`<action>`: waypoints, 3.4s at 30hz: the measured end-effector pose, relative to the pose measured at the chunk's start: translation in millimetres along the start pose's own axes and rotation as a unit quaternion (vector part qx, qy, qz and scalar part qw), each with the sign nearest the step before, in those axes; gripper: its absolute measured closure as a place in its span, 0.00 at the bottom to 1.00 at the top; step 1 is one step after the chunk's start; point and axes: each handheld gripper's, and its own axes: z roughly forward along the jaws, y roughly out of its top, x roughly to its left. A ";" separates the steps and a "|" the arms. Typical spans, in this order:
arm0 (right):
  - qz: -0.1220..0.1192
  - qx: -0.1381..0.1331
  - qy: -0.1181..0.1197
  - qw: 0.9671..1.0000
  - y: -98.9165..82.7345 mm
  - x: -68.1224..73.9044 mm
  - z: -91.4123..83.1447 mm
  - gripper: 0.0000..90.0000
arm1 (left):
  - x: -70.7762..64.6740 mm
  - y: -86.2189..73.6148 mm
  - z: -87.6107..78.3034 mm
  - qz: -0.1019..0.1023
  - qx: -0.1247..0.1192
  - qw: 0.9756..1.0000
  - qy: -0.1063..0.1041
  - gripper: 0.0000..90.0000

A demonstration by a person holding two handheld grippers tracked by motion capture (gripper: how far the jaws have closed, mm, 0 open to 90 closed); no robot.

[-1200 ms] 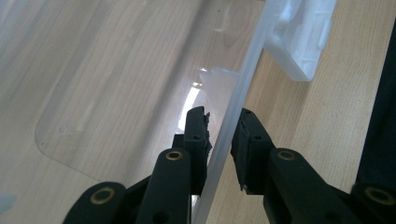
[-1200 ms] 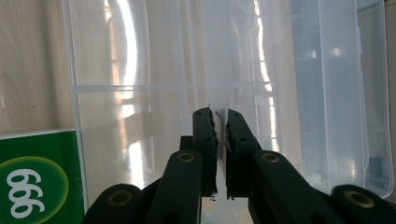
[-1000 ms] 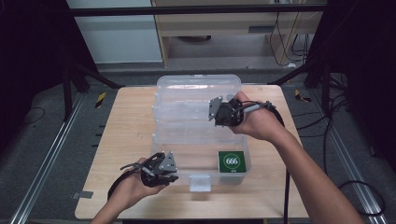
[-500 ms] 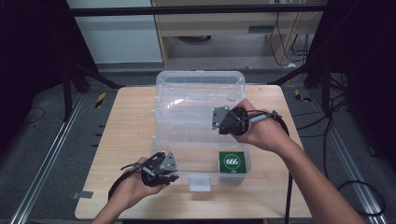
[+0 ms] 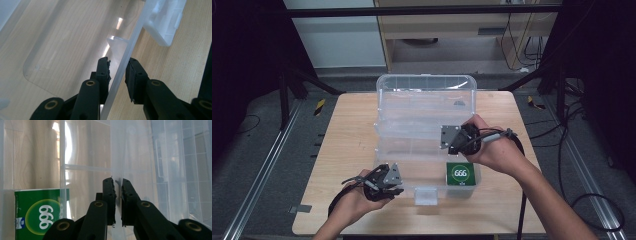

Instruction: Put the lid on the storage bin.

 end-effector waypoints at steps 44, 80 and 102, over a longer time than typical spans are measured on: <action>0.002 -0.033 0.008 0.999 -12.5 40.0 -12.0 0.91 | -5.8 1.7 3.1 0.007 -0.010 1.000 0.022 0.77; 0.005 -0.042 0.013 0.999 -16.3 53.9 -12.3 0.90 | 20.9 -26.2 -119.7 -0.163 -0.204 0.965 0.020 1.00; 0.004 -0.042 0.011 0.999 -16.5 59.1 -12.0 0.90 | 80.5 -21.4 -124.6 -0.241 -0.258 0.935 0.045 1.00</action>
